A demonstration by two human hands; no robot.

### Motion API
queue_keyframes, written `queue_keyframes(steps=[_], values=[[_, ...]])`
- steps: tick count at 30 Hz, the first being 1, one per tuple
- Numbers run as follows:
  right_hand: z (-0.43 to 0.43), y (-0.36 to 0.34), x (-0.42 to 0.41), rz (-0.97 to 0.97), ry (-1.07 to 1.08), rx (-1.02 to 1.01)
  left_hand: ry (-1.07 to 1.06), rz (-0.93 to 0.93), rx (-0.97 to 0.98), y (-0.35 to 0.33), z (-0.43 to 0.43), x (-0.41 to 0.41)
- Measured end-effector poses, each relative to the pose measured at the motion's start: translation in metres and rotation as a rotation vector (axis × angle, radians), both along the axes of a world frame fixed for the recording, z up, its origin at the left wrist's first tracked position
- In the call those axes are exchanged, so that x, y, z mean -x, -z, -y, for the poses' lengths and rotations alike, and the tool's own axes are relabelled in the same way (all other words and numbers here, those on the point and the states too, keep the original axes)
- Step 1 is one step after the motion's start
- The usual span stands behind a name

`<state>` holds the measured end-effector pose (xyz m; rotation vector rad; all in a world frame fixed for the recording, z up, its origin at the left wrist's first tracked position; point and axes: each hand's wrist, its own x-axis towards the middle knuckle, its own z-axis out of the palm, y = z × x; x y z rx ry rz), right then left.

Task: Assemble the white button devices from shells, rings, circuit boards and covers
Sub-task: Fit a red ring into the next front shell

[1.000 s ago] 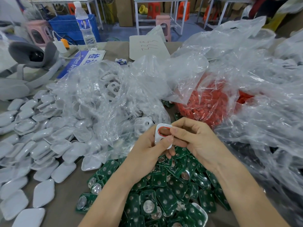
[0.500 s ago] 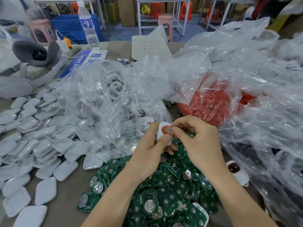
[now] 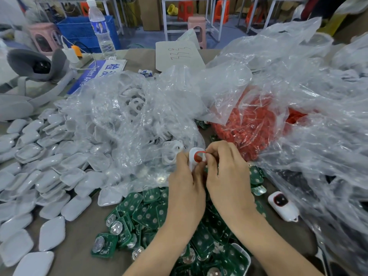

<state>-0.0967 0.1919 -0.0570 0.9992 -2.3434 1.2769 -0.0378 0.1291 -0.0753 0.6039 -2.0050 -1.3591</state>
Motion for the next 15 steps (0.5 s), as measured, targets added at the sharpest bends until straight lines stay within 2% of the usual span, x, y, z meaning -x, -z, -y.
queue_keyframes(steps=[3,7,11,15], values=[[-0.002,0.000,0.007,-0.016,0.044,0.002,0.018,0.021,-0.101,-0.003,0.006,0.000],[-0.006,-0.002,0.015,0.104,-0.023,0.034,0.180,0.025,-0.305,-0.006,0.018,-0.003],[-0.008,-0.003,0.017,0.111,-0.083,0.060,0.306,-0.064,-0.478,-0.010,0.023,-0.003],[-0.009,-0.004,0.019,0.096,-0.078,0.098,0.370,-0.098,-0.538,-0.011,0.023,-0.004]])
